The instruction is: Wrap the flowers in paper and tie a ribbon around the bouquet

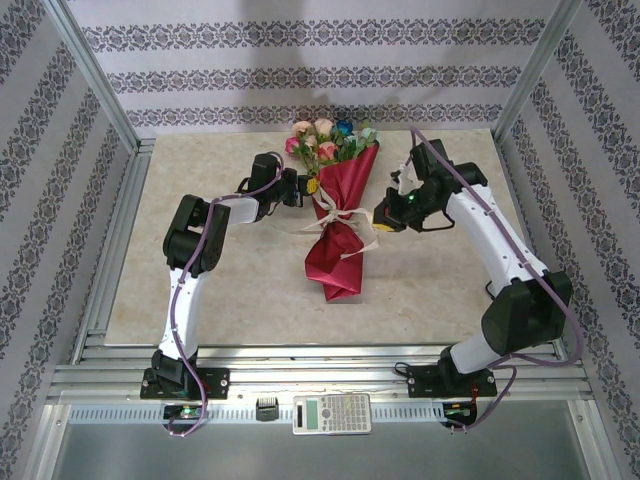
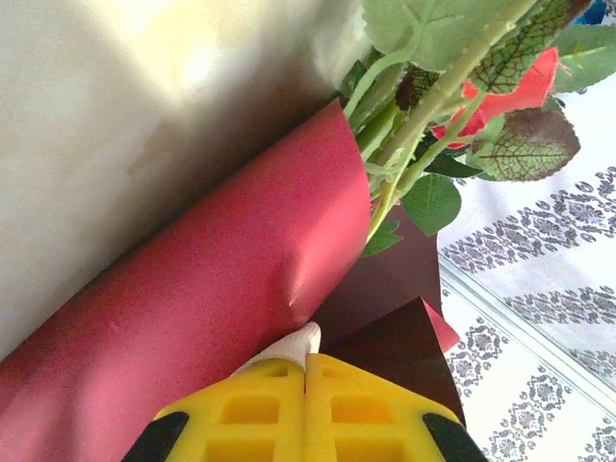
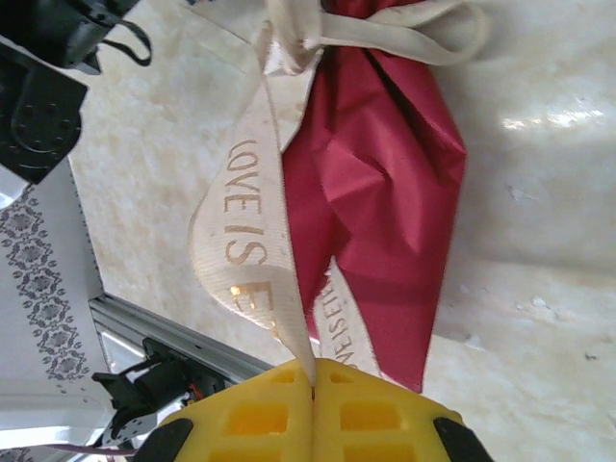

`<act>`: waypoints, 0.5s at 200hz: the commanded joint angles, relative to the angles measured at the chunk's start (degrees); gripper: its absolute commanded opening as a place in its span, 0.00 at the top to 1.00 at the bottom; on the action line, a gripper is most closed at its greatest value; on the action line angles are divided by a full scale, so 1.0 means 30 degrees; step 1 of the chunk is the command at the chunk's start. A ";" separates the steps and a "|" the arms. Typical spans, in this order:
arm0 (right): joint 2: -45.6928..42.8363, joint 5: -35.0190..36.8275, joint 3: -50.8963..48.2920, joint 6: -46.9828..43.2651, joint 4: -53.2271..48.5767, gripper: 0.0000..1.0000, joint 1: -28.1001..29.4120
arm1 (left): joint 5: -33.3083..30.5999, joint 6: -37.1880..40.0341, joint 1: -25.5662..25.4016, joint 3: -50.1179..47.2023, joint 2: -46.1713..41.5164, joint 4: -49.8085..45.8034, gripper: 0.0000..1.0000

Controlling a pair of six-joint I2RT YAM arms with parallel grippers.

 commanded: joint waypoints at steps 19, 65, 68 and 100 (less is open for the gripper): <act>-0.1522 0.0703 -0.1234 -0.1236 -0.1387 1.00 -0.1221 | -0.0287 0.0732 -0.0144 -0.0432 -0.1408 -0.0241 1.00; -0.2249 0.1270 -0.2026 -0.2044 -0.2147 1.00 -0.2092 | -0.0404 0.1182 -0.0119 -0.0576 -0.1692 -0.0844 1.00; -0.2252 0.1315 -0.2080 -0.2117 -0.2170 1.00 -0.2119 | -0.0404 0.1223 -0.0117 -0.0541 -0.1690 -0.0918 1.00; -0.1205 0.1099 -0.2592 -0.2321 -0.1416 1.00 -0.2050 | -0.0672 0.1991 -0.0124 -0.0891 -0.2443 -0.2430 1.00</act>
